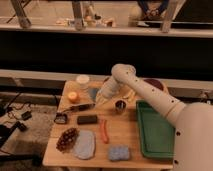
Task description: Place fork in plastic cup
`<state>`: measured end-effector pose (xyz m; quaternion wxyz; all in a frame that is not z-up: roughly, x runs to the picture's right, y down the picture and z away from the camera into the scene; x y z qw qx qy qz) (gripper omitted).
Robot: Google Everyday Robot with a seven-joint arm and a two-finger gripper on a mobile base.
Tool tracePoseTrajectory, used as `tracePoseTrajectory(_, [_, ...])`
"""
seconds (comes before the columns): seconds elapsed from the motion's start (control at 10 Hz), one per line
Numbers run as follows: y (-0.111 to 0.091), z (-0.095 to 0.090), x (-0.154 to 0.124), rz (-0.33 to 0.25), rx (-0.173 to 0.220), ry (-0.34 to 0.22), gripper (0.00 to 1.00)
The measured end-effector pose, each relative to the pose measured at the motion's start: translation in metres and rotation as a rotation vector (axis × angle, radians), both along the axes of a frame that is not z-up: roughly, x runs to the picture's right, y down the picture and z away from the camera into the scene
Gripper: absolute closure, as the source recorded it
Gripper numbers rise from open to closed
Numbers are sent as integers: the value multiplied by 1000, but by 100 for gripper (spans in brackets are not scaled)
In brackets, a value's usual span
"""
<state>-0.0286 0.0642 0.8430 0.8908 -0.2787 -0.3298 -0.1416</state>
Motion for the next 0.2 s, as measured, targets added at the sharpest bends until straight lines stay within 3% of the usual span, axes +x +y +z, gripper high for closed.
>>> tracePoseTrajectory(0.2, [-12,2,5,1,11,12,82])
